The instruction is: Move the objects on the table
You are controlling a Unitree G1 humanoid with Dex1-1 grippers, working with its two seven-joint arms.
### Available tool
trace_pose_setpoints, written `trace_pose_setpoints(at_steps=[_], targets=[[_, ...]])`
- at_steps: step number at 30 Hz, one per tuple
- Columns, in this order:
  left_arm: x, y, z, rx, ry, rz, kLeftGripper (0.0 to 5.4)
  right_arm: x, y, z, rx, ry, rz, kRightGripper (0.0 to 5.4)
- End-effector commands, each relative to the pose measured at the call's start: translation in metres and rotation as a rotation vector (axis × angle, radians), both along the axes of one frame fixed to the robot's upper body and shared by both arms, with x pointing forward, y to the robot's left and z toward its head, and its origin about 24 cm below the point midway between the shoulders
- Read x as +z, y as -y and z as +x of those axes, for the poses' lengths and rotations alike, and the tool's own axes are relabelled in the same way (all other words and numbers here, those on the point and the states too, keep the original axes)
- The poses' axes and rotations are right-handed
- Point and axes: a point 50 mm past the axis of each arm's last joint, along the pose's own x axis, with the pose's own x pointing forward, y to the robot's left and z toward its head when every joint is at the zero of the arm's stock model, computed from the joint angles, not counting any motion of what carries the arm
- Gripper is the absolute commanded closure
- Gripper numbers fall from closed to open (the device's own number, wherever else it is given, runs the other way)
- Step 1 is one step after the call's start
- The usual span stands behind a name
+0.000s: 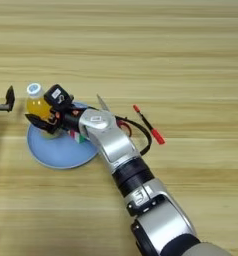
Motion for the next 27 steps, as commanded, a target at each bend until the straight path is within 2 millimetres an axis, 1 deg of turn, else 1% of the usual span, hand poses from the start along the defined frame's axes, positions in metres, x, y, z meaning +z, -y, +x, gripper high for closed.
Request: trace_pose_setpoints(at_steps=[1, 4, 6, 9, 11, 14, 17, 19, 21, 24, 27], targets=[[-0.001, 0.0, 0.0, 0.004, -0.014, 0.004, 0.0, 0.041, 0.005, 0.009, -0.031, 0.101, 0.082, 1.86], [-0.001, 0.0, 0.0, 0.004, -0.015, 0.005, 0.0, 0.064, 0.021, 0.016, -0.096, 0.147, 0.131, 1.86], [-0.001, 0.0, 0.0, 0.004, -0.015, 0.005, 0.0, 0.075, 0.032, 0.02, -0.142, 0.172, 0.157, 1.86], [-0.002, 0.0, 0.0, 0.004, -0.015, 0.004, 0.0, 0.084, 0.048, 0.024, -0.205, 0.192, 0.178, 1.86], [-0.002, 0.001, 0.0, 0.004, -0.015, 0.003, 0.0, 0.087, 0.063, 0.028, -0.273, 0.224, 0.169, 1.86], [-0.002, 0.002, 0.0, 0.004, -0.014, 0.002, 0.0, 0.084, 0.085, 0.033, -0.381, 0.226, 0.154, 1.86], [-0.002, 0.002, 0.0, 0.004, -0.014, 0.002, 0.0, 0.075, 0.111, 0.037, -0.519, 0.24, 0.108, 1.86], [-0.002, 0.002, 0.0, 0.004, -0.013, 0.002, 0.0, 0.066, 0.135, 0.037, -0.644, 0.241, 0.066, 1.86], [-0.002, 0.002, 0.0, 0.004, -0.013, 0.002, 0.0, 0.059, 0.154, 0.034, -0.733, 0.233, 0.046, 1.86], [-0.001, 0.002, 0.0, 0.005, -0.012, 0.001, 0.0, 0.047, 0.174, 0.026, -0.812, 0.206, 0.029, 1.87], [-0.001, 0.002, 0.001, 0.006, -0.013, 0.002, 0.0, 0.037, 0.186, 0.021, -0.855, 0.177, 0.013, 1.87]])
